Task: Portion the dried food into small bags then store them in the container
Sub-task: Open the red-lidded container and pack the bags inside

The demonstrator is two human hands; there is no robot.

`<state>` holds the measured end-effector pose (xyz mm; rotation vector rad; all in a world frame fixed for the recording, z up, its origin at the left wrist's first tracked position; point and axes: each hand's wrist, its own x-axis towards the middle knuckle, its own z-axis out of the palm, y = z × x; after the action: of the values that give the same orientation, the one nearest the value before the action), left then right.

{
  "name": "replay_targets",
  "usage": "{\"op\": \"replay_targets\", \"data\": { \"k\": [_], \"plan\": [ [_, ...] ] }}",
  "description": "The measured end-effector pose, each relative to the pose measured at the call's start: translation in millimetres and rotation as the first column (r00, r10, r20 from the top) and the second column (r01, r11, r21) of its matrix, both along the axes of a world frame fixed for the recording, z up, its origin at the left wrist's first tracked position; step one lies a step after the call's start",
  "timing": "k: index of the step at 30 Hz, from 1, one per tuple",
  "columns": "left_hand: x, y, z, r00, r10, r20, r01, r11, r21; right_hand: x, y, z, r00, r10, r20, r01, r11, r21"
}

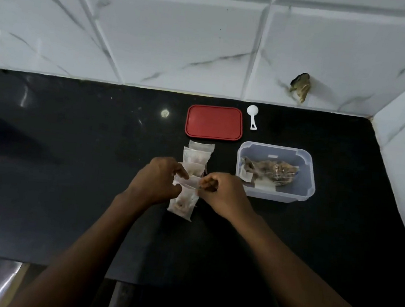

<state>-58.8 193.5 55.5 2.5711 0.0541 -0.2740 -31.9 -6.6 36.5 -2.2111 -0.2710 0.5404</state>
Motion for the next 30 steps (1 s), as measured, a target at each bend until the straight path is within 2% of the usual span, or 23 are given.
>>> {"op": "replay_targets", "data": {
  "k": [6,9,11,14,17,19,25,30],
  "plan": [
    [-5.9,11.1,-15.5,0.986,-0.147,-0.076,0.156,0.98,0.125,-8.9,15.7,-17.5,0.999,-0.013,-0.035,0.012,0.999,-0.044],
    [-4.2,16.4,-21.0,0.978,-0.187,-0.093,0.197,0.973,0.117,-10.0,15.2,-18.8,0.999,-0.006,-0.039,0.004,0.998,-0.064],
    [-2.2,18.5,-22.7,0.973,-0.2,-0.113,0.207,0.977,0.05,-10.0,12.1,-16.4,0.998,-0.008,-0.065,0.005,0.999,-0.054],
    [1.0,20.9,-17.4,0.982,-0.143,-0.126,0.121,0.978,-0.172,-7.7,1.4,-5.9,0.993,-0.008,-0.118,0.007,1.0,-0.013],
    [5.7,18.9,-6.1,0.98,-0.129,-0.152,0.065,0.926,-0.372,-3.9,-14.5,14.2,0.986,-0.019,-0.168,0.029,0.998,0.055],
    [11.1,12.2,3.0,0.985,-0.119,-0.121,0.052,0.889,-0.456,0.7,-24.9,31.9,0.989,-0.011,-0.144,0.023,0.996,0.081],
    [42.0,-33.4,38.3,0.998,-0.064,-0.026,0.038,0.823,-0.567,23.9,-62.3,78.0,0.999,-0.036,-0.009,0.036,0.998,0.059],
    [72.6,-71.7,54.5,0.991,-0.112,0.074,0.134,0.812,-0.568,46.4,-101.6,101.2,0.989,-0.143,0.037,0.14,0.987,0.076]
  ]
}}
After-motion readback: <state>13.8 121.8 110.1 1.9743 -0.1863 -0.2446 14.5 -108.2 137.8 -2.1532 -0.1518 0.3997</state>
